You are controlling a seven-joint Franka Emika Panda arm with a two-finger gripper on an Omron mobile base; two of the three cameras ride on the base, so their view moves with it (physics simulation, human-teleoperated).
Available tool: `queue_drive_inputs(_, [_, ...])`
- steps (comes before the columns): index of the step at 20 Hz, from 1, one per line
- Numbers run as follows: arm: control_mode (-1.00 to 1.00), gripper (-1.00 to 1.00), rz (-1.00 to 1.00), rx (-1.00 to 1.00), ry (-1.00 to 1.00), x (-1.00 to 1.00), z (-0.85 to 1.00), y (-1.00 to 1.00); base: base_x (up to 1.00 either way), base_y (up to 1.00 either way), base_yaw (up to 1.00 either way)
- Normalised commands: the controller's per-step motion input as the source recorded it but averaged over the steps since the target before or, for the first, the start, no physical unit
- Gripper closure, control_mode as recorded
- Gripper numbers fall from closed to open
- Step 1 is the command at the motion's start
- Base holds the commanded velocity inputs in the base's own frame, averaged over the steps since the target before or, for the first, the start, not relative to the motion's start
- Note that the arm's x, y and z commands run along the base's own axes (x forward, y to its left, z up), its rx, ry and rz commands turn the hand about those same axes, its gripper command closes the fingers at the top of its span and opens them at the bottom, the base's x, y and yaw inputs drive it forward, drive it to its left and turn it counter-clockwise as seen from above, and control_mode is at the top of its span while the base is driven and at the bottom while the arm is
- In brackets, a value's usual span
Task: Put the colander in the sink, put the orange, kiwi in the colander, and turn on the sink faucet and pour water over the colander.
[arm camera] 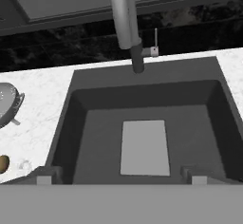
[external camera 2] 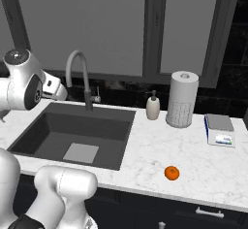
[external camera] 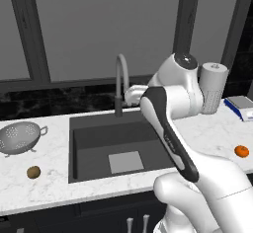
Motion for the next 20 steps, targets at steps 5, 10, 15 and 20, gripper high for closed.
queue_drive_inputs(5, [-1.00, -1.00, -0.01, 0.14, 0.02, 0.00, 0.00, 0.89, 0.00, 0.00, 0.00])
queue_drive_inputs(10, [-1.00, -1.00, -0.01, 0.03, 0.07, 0.02, -0.03, 1.00, 0.00, 0.00, 0.00])
queue_drive_inputs(15, [-1.00, -1.00, -0.04, 0.00, 0.01, 0.20, -0.23, 0.99, 0.00, 0.00, 0.00])
queue_drive_inputs(20, [-1.00, -1.00, -0.02, 0.00, 0.13, 0.52, -0.45, 0.77, 0.00, 0.00, 0.00])
